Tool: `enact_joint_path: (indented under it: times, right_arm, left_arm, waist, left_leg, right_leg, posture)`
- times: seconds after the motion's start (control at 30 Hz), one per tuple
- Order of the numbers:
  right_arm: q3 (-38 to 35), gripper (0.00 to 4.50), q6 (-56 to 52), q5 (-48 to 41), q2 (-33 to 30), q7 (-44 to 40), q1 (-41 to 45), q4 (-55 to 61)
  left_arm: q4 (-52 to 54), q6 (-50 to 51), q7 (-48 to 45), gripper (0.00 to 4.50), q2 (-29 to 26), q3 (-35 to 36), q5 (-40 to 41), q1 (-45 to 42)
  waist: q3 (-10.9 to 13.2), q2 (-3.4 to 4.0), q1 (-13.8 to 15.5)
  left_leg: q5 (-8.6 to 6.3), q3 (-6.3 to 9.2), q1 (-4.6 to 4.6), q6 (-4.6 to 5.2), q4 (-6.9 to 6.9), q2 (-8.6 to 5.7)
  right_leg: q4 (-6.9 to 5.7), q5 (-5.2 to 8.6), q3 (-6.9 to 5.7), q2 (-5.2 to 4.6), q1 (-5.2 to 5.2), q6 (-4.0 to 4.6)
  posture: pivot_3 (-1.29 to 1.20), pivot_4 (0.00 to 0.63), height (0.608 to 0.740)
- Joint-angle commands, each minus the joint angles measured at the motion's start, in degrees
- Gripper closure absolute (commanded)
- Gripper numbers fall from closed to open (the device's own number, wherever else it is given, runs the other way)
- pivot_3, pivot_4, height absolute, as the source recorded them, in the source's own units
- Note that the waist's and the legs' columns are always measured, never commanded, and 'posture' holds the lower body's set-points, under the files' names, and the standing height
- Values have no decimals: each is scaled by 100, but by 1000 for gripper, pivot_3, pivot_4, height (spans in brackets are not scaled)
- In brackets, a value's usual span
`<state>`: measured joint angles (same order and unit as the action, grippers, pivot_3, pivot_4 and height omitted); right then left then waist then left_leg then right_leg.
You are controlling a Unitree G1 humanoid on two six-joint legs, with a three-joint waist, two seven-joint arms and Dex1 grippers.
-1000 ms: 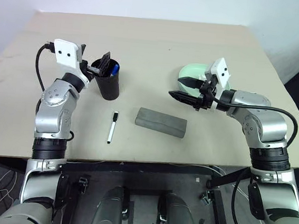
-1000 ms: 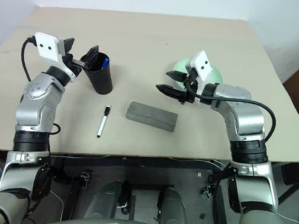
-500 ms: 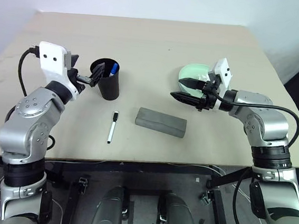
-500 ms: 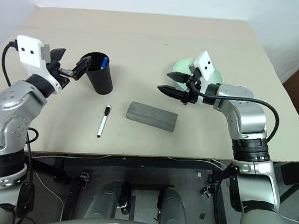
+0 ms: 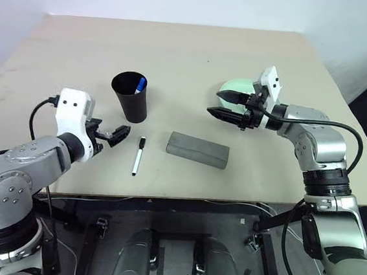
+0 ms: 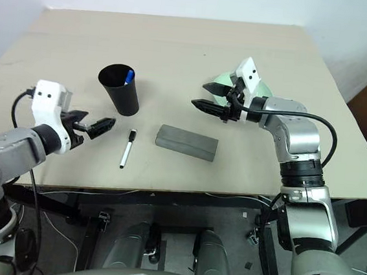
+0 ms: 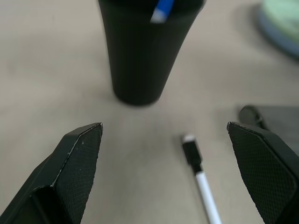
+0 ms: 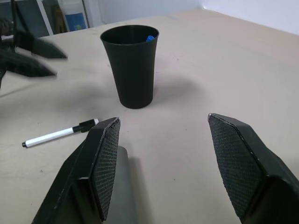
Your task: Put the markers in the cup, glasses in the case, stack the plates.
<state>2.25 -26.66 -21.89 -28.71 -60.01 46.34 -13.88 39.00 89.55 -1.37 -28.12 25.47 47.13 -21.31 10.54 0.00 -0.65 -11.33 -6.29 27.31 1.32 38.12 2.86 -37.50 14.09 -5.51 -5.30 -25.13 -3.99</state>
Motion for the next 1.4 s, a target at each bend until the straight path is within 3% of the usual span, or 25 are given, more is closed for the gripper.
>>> enact_joint_path:
  times: [0.03, 0.77, 0.9, 1.23, 1.4]
  right_arm:
    - [-29, 1315, 156, 29, 29, -27, 188, 16]
    - [-144, 1315, 140, 5, 19, 243, -51, 315]
    - [-181, 1315, 138, 1, 27, 335, -63, 337]
    - [-285, 1315, 27, -33, -57, 487, -258, 581]
    - [-287, 1315, 12, -38, -79, 526, -289, 615]
  left_arm:
    - [-147, 295, 295, 25, -392, -446, 229, -50]
    - [-1144, 295, 1929, 25, 159, -1467, 1057, -487]
    - [-1292, 295, 1954, 25, 18, -1733, 1151, -496]
    - [-1661, 295, 2180, 25, 133, -1653, 1480, -399]
    - [-1691, 295, 2225, 1606, -62, -1644, 1713, -269]
  waist:
    - [0, 0, -6]
    - [0, 1, 2]
    - [0, 1, 0]
    - [-2, 5, 9]
    - [-4, 8, -2]
  left_leg:
    - [1, 1, 0, -3, 0, 1]
    - [-2, 0, 3, -10, -4, -3]
    - [-2, 0, 4, -10, -4, -4]
    - [-3, 1, 1, -11, -4, -6]
    - [-3, 1, -1, -11, -5, -5]
  right_leg:
    - [-2, 0, 0, 1, -1, 0]
    - [-3, -1, 3, -24, -10, 10]
    - [-3, 3, 4, -25, -9, 16]
    - [-2, 3, 4, -31, -8, 34]
    - [0, 3, 6, -31, -9, 38]
  posture:
    - [0, 150, 701]
    - [0, 150, 701]
    - [0, 150, 701]
    - [0, 150, 701]
    - [0, 150, 701]
